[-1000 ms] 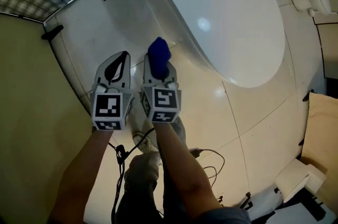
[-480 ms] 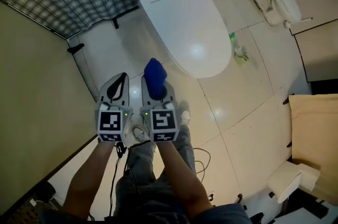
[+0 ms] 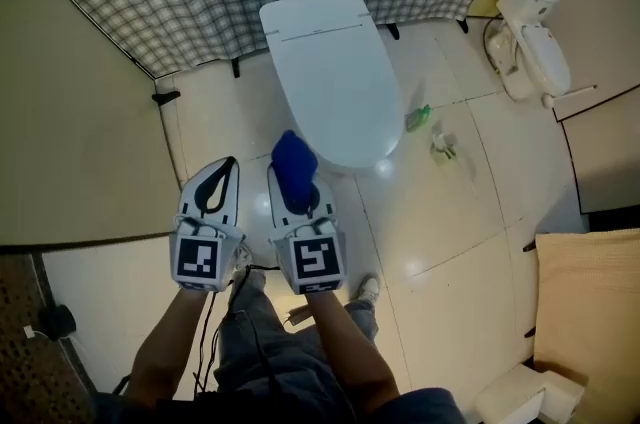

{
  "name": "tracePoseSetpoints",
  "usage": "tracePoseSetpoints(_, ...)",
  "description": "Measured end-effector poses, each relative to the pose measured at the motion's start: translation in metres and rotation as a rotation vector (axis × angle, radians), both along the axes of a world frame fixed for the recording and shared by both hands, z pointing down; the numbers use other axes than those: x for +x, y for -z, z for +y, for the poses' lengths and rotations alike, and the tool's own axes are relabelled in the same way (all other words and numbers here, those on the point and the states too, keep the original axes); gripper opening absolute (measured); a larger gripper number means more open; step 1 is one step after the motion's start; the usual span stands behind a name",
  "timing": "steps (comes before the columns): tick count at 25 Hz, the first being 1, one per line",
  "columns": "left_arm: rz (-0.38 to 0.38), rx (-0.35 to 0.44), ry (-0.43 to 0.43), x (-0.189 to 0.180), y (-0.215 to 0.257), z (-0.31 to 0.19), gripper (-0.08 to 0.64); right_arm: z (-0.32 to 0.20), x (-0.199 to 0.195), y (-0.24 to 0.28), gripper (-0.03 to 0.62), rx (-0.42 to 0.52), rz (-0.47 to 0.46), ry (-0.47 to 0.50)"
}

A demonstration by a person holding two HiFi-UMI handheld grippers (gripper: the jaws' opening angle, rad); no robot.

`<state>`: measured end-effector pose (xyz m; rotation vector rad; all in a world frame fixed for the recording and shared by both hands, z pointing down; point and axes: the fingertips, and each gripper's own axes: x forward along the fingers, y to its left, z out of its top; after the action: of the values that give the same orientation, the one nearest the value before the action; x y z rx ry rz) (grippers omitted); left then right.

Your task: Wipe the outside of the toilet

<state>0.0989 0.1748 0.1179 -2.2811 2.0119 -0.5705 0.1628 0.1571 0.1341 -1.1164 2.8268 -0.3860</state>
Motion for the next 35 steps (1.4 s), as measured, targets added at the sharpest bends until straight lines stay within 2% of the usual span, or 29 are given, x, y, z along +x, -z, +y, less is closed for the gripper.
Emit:
tracePoseSetpoints(7,0.047,0.095,0.148,0.136,0.046,0.042,0.015,0.021,0.15,0.052,0.074,0.111,-0.061,0.208)
tracePoseSetpoints(12,0.066,0.149,0.196,0.198,0.092,0.057,0.015,0.024,0.224,0.088,0.074,0.142,-0.063,0.296)
tracePoseSetpoints(18,0.082,0.19,0.205,0.24,0.123,0.078,0.015,0.049,0.26,0.118,0.074,0.223,-0.044,0.35)
tracePoseSetpoints(22,0.108,0.192,0.21,0.245,0.138,0.084,0.015,0.062,0.267,0.141,0.074,0.247,-0.025,0.353)
tracePoseSetpoints(31,0.108,0.194,0.153,0.246,0.138,0.091,0.015,0.079,0.276,0.141,0.072,0.301,0.017,0.255)
tracePoseSetpoints(35,0.103,0.193,0.124,0.24,0.142,0.094,0.015,0.085,0.267,0.137,0.069,0.286,0.03,0.216)
